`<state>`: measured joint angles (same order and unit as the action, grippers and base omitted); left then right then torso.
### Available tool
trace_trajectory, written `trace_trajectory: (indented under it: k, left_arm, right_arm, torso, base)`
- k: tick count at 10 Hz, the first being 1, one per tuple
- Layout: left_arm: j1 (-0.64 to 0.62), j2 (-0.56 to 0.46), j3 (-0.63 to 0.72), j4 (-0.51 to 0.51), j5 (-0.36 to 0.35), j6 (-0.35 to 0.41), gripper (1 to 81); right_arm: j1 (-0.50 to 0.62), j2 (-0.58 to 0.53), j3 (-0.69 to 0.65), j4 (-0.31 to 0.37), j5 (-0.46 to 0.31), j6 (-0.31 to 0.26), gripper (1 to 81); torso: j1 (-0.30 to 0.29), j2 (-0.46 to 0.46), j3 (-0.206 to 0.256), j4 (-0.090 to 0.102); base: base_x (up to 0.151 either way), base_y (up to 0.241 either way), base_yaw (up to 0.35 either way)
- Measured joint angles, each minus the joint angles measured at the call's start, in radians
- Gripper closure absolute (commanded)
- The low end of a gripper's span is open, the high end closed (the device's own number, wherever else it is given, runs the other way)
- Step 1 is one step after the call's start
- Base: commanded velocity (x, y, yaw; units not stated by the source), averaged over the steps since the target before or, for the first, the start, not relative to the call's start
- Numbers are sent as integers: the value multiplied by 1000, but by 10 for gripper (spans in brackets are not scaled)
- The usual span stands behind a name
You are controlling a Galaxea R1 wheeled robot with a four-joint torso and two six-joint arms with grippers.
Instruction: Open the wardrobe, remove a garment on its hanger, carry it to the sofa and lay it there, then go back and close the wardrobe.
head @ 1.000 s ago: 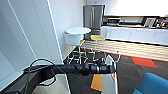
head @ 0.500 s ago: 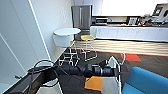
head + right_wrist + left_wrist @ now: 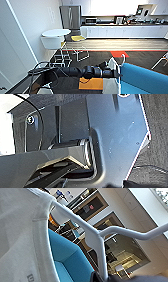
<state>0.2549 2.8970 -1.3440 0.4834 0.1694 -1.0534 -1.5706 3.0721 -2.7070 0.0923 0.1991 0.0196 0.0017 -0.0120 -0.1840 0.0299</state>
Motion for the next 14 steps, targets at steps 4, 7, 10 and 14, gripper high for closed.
trace_trajectory:
  k: [4,7,10,14]
  left_arm:
    - [0,0,2,3,15,0,811]
    - [7,-2,4,9,18,0,811]
    - [16,-2,4,13,20,0,811]
    - [17,0,4,13,20,0,811]
  right_arm:
    - [-2,0,0,0,1,0,10]
    - [0,1,0,0,1,0,10]
    - [0,1,0,0,2,0,10]
    - [-1,1,0,0,2,0,10]
  torso:
    - [0,0,0,0]
    - [0,0,0,0]
    - [0,0,0,0]
    - [0,0,0,0]
  base:
    - [0,0,-280]
    - [0,0,-280]
    - [0,0,-279]
    - [0,0,-274]
